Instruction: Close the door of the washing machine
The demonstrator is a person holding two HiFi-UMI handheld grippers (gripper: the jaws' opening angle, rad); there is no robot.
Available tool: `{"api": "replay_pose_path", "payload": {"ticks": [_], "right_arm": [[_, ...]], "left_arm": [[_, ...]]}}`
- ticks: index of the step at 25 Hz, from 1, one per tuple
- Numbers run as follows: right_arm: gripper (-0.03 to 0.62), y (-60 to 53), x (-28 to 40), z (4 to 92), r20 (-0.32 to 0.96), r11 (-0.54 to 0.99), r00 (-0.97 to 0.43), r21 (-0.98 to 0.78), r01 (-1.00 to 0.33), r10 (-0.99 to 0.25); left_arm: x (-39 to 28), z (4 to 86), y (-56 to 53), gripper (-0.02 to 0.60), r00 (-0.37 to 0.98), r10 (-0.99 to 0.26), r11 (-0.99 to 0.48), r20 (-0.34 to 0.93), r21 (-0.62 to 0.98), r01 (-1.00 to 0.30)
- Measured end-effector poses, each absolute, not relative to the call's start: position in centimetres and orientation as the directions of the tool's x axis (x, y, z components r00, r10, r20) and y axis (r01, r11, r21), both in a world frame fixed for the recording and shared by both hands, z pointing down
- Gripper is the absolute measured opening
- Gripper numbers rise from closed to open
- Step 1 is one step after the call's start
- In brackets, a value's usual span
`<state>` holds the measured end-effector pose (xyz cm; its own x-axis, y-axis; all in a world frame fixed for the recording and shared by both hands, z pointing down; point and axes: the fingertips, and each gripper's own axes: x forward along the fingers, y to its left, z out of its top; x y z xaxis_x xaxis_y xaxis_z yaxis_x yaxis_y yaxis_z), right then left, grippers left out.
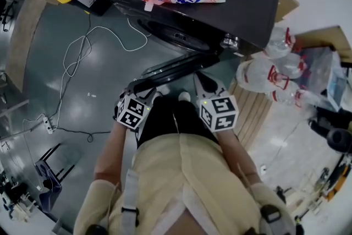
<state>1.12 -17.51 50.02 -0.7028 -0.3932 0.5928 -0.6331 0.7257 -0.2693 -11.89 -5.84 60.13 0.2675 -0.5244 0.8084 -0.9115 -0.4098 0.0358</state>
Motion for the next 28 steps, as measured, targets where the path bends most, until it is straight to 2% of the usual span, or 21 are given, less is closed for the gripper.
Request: {"api": "replay_pose_path", "payload": {"ticks": [28], "right_arm": [[0.006,-20.0,-5.1,51.9,0.685,0.566,-0.543,-0.227,-0.793,-0.485]], "left_arm": [[-18.9,59.4,-16.2,0.153,0.487,-0.436,-0.736,0.757,0.011,-0.677]]}}
